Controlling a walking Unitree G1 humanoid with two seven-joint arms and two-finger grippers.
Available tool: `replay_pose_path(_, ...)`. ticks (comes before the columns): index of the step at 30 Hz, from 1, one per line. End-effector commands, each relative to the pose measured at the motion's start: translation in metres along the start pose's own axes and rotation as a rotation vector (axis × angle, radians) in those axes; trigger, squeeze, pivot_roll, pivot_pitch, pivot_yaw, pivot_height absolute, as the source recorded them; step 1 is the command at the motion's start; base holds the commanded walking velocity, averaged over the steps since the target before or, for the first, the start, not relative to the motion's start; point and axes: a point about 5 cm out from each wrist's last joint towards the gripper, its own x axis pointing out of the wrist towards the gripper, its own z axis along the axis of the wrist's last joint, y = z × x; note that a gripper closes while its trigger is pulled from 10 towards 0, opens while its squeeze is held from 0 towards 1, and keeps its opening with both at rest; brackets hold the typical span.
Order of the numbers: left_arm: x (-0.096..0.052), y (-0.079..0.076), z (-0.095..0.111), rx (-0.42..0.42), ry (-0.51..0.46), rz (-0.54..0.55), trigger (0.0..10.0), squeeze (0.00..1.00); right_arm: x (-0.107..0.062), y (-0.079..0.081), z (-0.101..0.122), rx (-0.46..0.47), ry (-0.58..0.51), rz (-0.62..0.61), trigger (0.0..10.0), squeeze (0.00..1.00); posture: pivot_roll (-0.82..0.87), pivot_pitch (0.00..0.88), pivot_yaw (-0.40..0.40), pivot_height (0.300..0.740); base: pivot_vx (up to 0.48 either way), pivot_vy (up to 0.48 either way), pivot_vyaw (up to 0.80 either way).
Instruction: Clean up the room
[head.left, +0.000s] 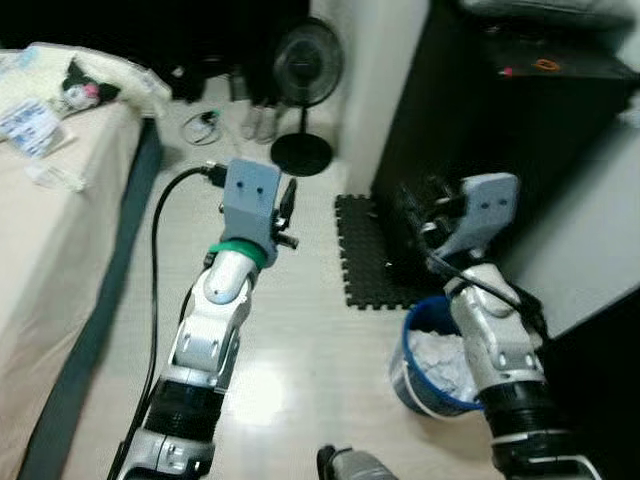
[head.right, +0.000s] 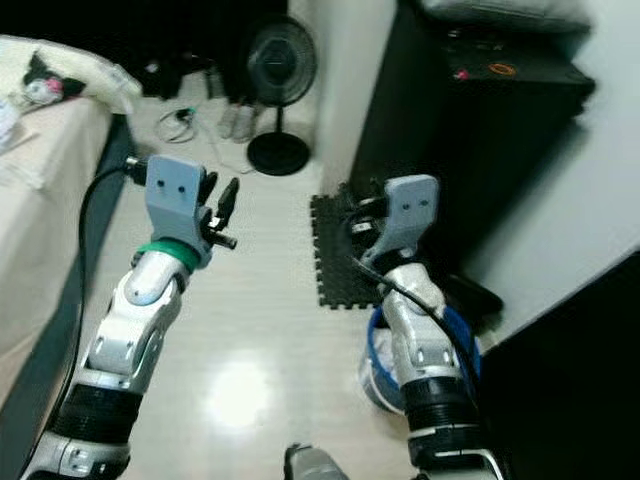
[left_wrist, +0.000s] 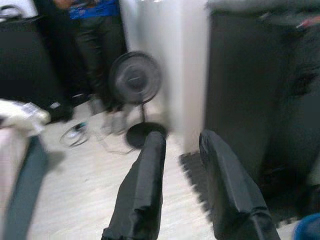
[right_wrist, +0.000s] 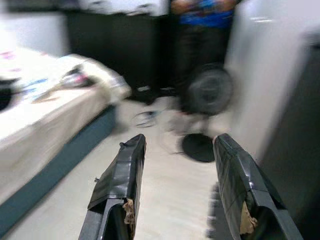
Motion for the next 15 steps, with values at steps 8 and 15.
replay_pose_path(8, -0.012, 0.02, -0.009, 0.045, 0.015, 0.115, 10.0, 0.0, 0.021, 0.024, 0.002, 0.019, -0.009, 0.109, 10.0, 0.0, 0.04, 0.009, -0.054, 0.74, 0.405, 0.0, 0.0)
replay_pose_path(15, -0.014, 0.027, -0.016, 0.023, 0.033, 0.149, 10.0, 0.0, 0.027, 0.026, 0.006, 0.059, -0.042, 0.073, 10.0, 0.0, 0.04, 0.003, -0.051, 0.74, 0.398, 0.0, 0.0)
